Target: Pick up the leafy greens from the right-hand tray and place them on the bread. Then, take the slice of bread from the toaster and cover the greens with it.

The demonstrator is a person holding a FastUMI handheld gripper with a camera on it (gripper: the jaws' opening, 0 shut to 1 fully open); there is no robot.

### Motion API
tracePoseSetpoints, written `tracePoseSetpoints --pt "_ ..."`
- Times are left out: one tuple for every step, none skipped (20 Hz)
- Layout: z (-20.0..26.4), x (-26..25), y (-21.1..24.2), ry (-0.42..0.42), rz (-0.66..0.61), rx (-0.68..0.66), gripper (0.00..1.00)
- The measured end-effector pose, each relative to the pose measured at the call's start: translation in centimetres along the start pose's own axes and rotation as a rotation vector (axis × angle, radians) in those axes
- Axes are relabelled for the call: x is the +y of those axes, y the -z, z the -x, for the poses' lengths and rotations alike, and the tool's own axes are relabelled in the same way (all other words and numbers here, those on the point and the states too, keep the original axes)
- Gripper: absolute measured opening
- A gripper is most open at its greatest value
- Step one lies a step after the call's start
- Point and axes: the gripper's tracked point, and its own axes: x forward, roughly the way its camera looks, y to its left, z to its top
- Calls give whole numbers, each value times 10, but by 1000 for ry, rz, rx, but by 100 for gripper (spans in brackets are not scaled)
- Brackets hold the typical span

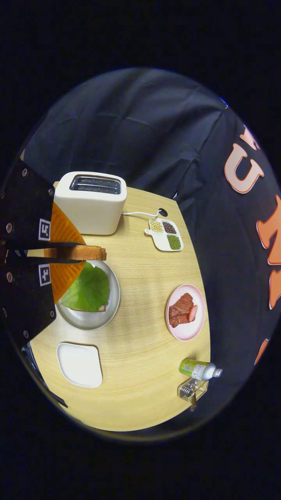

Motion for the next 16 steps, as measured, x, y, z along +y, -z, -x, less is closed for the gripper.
tracePoseSetpoints --pt "-6 -6 5 -20 -7 15 8" --pt "-14 -11 8 -35 -10 30 8" --pt "-19 -16 13 -51 -11 44 8" --pt "-27 -21 15 -68 -12 57 7" --pt "-33 -26 16 -88 -14 69 8" --pt "-39 -29 18 -110 -17 79 7" --pt "-44 -35 20 -124 -16 89 7" --pt "-50 -40 22 -132 -12 97 8" --pt "-54 -46 23 -137 -9 103 7" --pt "-58 -50 23 -150 -11 109 8" --pt "-60 -52 23 -168 -16 113 7" --pt "-62 -56 22 -182 -19 117 7" --pt "-63 -61 23 -189 -18 119 7" --pt "-64 -66 21 -193 -20 117 7" --pt "-66 -71 20 -195 -23 120 7" --pt "-69 -76 17 -194 -26 122 7"
